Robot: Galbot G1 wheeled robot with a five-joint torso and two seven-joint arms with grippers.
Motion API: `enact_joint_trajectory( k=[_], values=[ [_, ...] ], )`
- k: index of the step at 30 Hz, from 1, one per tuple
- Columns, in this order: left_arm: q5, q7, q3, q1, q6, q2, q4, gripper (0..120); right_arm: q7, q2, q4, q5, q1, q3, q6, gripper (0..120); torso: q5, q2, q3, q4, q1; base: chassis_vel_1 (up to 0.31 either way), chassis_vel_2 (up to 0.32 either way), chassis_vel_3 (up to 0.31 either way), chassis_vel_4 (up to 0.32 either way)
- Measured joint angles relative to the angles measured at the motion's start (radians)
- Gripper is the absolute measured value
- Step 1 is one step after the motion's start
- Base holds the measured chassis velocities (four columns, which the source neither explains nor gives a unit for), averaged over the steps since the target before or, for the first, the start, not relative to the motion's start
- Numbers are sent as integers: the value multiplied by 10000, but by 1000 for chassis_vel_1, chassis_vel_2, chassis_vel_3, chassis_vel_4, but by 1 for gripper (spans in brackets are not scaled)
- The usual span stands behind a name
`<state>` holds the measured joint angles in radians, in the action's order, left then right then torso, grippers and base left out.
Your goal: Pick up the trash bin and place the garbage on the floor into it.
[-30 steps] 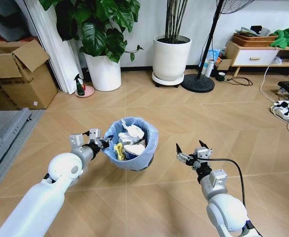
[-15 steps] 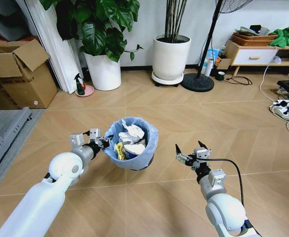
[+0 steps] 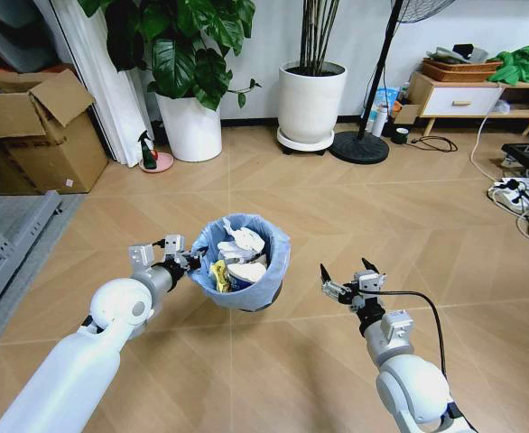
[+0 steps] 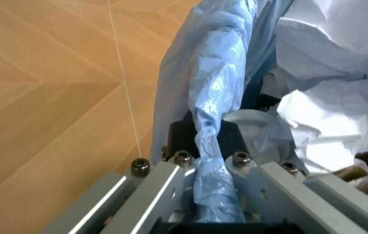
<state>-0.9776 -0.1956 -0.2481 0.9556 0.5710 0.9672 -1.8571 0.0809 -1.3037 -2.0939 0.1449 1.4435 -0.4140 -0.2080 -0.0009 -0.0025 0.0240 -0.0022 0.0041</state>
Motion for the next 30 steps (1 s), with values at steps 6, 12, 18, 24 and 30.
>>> enact_joint_trajectory(
  k=[6,12,18,24,30],
  values=[
    [8,0,6,8,-4,30,0,0,-26,3,-1,-4,12,2,31,100,0,0,-1,-1,0,156,-137,-156,158],
    [15,-2,10,31,-4,32,-8,0,-36,7,1,-6,7,2,45,100,1,0,-2,0,-2,121,-120,-131,123],
    [15,-4,7,37,-4,16,-13,0,-45,9,2,-8,22,3,63,100,0,0,-2,0,-3,119,-128,-124,118],
    [44,-5,-5,103,-16,30,-57,0,-59,21,2,-13,36,17,93,100,1,0,-1,0,-2,133,-125,-121,134],
    [59,-2,-26,144,-26,25,-80,0,-75,28,9,-21,51,42,107,100,-2,0,-1,0,-1,103,-104,-98,92]
  ],
)
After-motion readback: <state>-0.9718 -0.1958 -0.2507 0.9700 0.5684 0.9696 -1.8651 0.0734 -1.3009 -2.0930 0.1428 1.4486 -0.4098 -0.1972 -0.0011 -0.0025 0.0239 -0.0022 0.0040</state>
